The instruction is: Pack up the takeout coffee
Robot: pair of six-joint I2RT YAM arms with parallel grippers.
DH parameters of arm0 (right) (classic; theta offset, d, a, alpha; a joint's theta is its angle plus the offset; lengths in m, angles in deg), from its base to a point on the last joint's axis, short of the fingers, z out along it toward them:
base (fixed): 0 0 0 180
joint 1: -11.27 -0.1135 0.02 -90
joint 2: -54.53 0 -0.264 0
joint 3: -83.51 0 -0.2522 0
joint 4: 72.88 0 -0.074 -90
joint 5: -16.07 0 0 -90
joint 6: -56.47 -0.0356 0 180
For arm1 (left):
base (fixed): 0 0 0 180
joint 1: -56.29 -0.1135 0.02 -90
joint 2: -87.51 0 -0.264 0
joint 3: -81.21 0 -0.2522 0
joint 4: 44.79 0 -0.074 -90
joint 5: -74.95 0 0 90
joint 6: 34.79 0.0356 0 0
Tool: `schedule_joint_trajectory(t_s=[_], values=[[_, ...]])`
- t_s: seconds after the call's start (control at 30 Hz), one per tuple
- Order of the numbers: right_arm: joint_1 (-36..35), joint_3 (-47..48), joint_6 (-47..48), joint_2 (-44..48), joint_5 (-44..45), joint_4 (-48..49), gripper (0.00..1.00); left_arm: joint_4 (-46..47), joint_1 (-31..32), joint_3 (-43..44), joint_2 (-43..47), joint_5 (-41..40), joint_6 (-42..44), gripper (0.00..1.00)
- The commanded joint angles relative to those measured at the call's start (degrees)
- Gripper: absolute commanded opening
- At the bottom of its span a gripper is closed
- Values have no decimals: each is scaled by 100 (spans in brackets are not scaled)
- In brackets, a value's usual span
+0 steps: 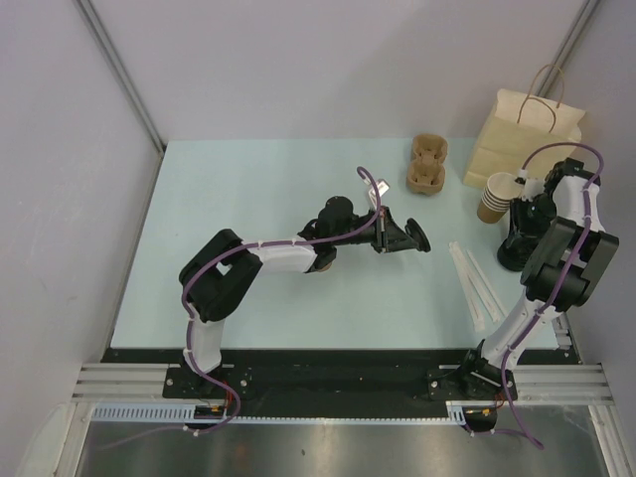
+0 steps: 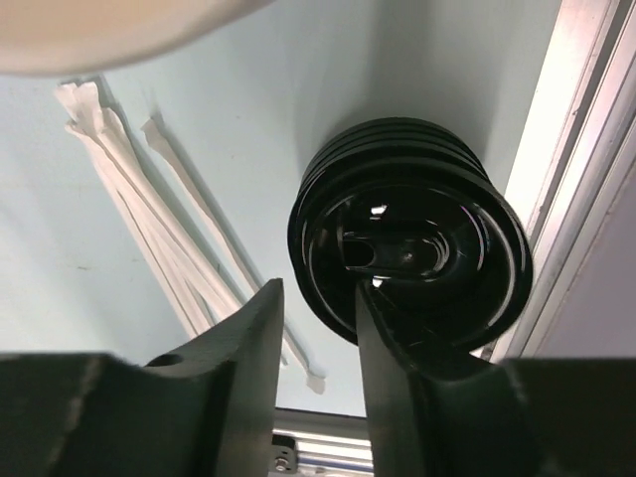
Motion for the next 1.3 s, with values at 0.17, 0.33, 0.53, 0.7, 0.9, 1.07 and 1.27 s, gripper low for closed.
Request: schedule_joint_trajectory(t_s=[0.17,0.33,0.53,0.7,0.9,1.07,1.27], values=[[7,504,-103,478,-632,-581,53,113,-33,-48,492,119,119,0],[-273,909,186,1295,-1941,-1136,64,61,-50,-75,817,180,57,0],[-1380,251,433,2965,-2435,-365,91,-1,-269,-171,1406,312,-13,0],[-2635,-93,275,3826,-2295,102,96,52,-665,-163,1767,373,-294,0],[-3683,-75,204,4135,-1865,295,97,-133,-921,-119,2075,531,-382,0],[-4440,-400,301,4381,-1416,848,95,148,-938,-171,2207,760,-812,0],[-4756,-734,626,4636,-1451,1411,84,254,-938,-321,2435,936,-953,0]])
